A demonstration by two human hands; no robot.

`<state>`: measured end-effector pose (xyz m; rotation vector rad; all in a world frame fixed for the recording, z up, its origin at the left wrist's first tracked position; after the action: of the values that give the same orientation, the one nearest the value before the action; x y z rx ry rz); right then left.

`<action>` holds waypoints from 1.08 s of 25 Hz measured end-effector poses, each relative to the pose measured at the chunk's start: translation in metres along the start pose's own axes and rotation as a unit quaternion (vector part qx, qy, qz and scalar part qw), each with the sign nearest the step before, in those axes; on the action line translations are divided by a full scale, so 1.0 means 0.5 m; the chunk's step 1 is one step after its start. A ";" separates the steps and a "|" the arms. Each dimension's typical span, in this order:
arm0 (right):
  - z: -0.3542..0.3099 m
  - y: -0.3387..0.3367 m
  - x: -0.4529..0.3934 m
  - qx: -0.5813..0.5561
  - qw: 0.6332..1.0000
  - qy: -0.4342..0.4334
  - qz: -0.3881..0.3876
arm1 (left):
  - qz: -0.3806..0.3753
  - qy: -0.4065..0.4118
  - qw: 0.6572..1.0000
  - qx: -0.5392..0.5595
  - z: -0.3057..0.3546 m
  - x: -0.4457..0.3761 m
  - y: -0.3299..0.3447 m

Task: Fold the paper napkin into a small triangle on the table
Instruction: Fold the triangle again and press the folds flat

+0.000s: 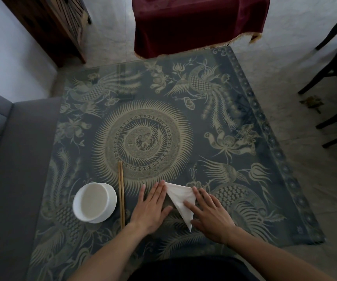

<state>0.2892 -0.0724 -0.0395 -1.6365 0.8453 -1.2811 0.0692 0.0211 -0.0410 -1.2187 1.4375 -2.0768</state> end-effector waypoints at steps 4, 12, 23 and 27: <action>-0.001 -0.002 0.002 0.002 1.000 -0.001 -0.001 | 0.005 -0.023 0.999 -0.023 -0.008 0.003 -0.006; 0.000 -0.015 0.007 0.020 1.000 0.002 0.023 | 0.044 0.098 0.994 0.024 0.062 -0.015 -0.003; -0.031 -0.001 -0.014 -0.017 0.997 0.071 0.027 | -0.017 0.072 0.997 -0.001 0.062 -0.026 -0.001; -0.037 0.024 0.023 -0.039 0.996 0.078 0.024 | -0.026 0.072 0.997 -0.013 0.061 -0.027 -0.003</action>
<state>0.2738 -0.0915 -0.0444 -1.5814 1.0355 -1.3696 0.1014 0.0127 -0.0419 -1.1481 1.5160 -2.2283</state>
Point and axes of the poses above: each hand's wrist, its own x-axis away from the middle knuckle, its own y-axis out of the palm, z = x × y, the point moved 1 cm from there along -x, towards the middle knuckle, and after that the axes turned 6 degrees about x, right-handed, at the moved point
